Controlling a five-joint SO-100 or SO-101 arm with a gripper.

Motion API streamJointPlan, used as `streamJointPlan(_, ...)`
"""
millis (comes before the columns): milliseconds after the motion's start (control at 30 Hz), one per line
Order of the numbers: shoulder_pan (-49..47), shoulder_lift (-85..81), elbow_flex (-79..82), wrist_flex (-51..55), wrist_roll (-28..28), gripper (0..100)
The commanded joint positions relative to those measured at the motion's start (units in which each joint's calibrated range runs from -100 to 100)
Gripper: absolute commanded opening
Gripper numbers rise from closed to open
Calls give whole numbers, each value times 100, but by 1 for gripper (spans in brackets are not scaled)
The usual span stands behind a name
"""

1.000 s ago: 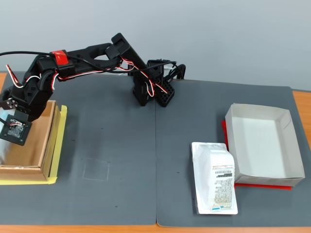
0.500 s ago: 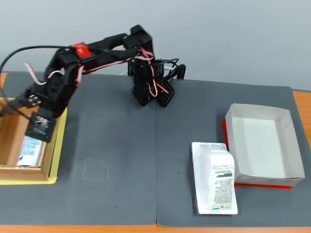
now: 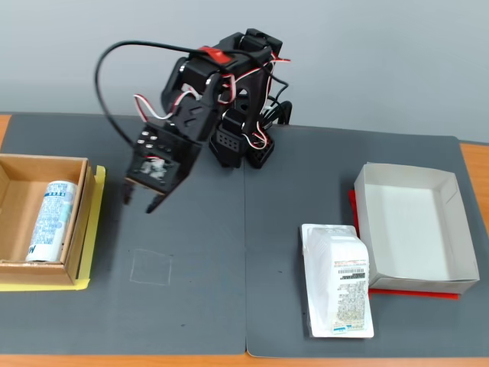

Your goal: Pick the can and put it in the brown box

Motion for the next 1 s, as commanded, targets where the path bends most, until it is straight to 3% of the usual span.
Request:
streamJointPlan(0,-466,-943,747,-72,-56,4)
streamJointPlan(633,-2205,-6025,5969,-72,-56,1)
streamJointPlan(967,-2302,-6830,7263,-72,-191,1)
